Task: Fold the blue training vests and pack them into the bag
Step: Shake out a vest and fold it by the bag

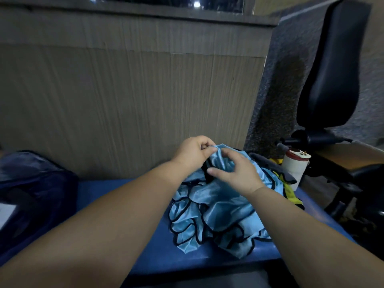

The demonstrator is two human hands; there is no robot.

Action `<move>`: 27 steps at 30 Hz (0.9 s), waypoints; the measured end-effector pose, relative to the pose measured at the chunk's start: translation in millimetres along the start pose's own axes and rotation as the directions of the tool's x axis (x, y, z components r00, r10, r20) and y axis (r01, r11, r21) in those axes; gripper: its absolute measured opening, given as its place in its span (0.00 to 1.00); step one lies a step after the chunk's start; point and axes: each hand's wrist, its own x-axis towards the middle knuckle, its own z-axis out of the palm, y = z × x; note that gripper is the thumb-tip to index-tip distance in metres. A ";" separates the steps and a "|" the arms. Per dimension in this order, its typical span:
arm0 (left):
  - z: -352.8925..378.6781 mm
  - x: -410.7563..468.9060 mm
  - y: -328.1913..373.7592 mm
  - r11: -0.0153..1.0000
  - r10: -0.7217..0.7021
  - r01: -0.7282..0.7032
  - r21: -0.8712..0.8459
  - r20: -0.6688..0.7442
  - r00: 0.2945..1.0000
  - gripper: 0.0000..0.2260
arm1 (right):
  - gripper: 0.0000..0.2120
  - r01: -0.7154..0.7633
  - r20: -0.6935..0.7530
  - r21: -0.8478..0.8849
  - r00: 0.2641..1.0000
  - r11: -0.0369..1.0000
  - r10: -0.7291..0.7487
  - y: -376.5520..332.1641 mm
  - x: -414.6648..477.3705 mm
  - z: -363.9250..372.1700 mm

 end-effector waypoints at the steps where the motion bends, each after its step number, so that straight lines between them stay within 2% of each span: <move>1: -5.8 -1.6 7.7 0.999 0.025 -0.025 -0.019 0.007 1.000 0.03 | 0.33 0.007 0.001 -0.056 1.000 0.998 -0.006 -9.6 0.5 -0.8; 3: -16.5 -4.3 18.3 0.997 0.053 -0.052 -0.050 0.007 0.999 0.01 | 0.28 -0.006 -0.063 -0.043 0.998 0.999 0.004 -25.3 4.1 -4.7; 5: -26.6 -8.4 24.5 0.994 0.056 -0.056 -0.093 -0.005 0.998 0.01 | 0.18 -0.008 -0.109 -0.005 0.994 1.000 0.008 -38.8 8.6 -10.6; 8: -40.3 -15.0 25.5 0.966 0.026 -0.037 -0.255 -0.047 0.999 0.05 | 0.04 0.031 -0.092 -0.097 0.995 0.995 -0.040 -60.2 16.2 -21.1; 13: -58.1 -31.9 22.2 0.911 -0.045 0.019 -0.412 -0.054 0.998 0.17 | 0.02 0.045 -0.070 -0.009 0.996 0.999 -0.045 -95.0 22.5 -36.7; 16: -65.4 -37.0 23.3 0.901 -0.025 -0.001 -0.434 -0.053 0.998 0.19 | 0.01 0.088 -0.072 0.083 0.994 0.993 -0.082 -112.4 22.0 -43.8; 19: -74.3 -39.8 33.2 0.901 0.021 -0.055 -0.430 -0.085 0.996 0.18 | 0.04 0.095 -0.059 0.162 0.995 0.982 -0.086 -128.9 18.4 -49.7; 24: -89.6 -42.2 48.9 0.937 0.027 -0.069 -0.342 -0.125 0.992 0.08 | 0.19 0.078 -0.076 0.244 0.995 0.967 -0.061 -142.0 10.3 -54.8; 27: -98.3 -41.8 53.3 0.955 0.033 -0.065 -0.291 -0.112 0.993 0.06 | 0.20 0.078 -0.096 0.273 0.994 0.959 -0.054 -139.4 7.0 -55.3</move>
